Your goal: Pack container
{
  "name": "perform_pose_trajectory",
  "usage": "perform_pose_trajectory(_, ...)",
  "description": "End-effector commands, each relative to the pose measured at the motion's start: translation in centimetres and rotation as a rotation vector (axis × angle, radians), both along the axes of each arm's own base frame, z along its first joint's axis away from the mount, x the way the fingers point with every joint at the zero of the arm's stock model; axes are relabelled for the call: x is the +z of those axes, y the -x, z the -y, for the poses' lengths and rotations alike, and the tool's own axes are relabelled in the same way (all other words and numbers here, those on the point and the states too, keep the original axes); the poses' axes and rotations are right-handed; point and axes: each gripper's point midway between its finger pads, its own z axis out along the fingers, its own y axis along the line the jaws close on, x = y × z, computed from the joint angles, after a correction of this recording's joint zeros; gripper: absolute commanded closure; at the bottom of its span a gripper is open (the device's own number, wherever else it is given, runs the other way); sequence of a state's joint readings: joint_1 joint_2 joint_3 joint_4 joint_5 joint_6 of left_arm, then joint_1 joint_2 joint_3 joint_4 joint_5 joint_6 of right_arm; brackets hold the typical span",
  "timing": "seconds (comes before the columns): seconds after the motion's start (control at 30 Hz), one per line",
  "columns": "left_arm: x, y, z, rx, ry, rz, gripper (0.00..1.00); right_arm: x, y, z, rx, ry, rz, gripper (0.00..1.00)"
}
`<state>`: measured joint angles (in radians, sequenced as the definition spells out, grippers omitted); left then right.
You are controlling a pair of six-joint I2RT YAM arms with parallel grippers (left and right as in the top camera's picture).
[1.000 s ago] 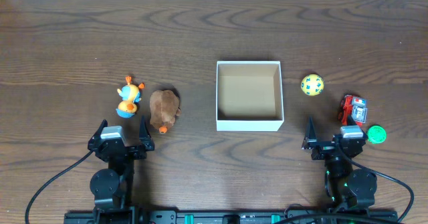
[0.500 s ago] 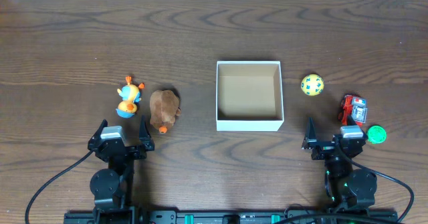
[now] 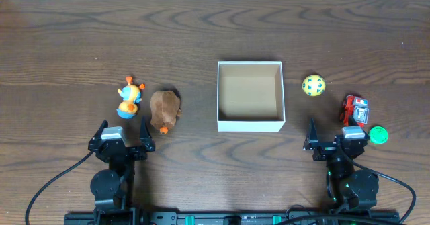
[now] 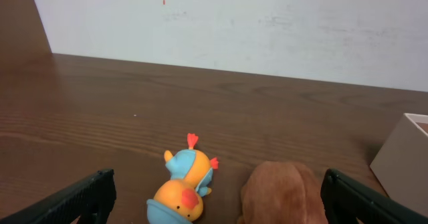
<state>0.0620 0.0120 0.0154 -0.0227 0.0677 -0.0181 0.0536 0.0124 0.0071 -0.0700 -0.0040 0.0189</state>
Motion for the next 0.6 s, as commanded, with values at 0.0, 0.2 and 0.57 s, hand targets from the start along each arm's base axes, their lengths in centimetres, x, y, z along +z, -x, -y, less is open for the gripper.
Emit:
perform_pose_trajectory(0.0,-1.51,0.1,0.19,-0.012,-0.009,-0.051,0.02,-0.04,0.02,0.16,-0.007,-0.018,-0.001,0.01)
perform_pose_trajectory(0.2,-1.51,0.1,0.19,-0.012,-0.009,-0.051,0.02,-0.03,0.03,-0.05,0.004,-0.019,0.0,0.01)
perform_pose_trajectory(0.57,-1.49,0.09,0.19,-0.013,-0.009,-0.05,0.02,-0.23,0.01,-0.28,0.01,-0.109,-0.016,0.01)
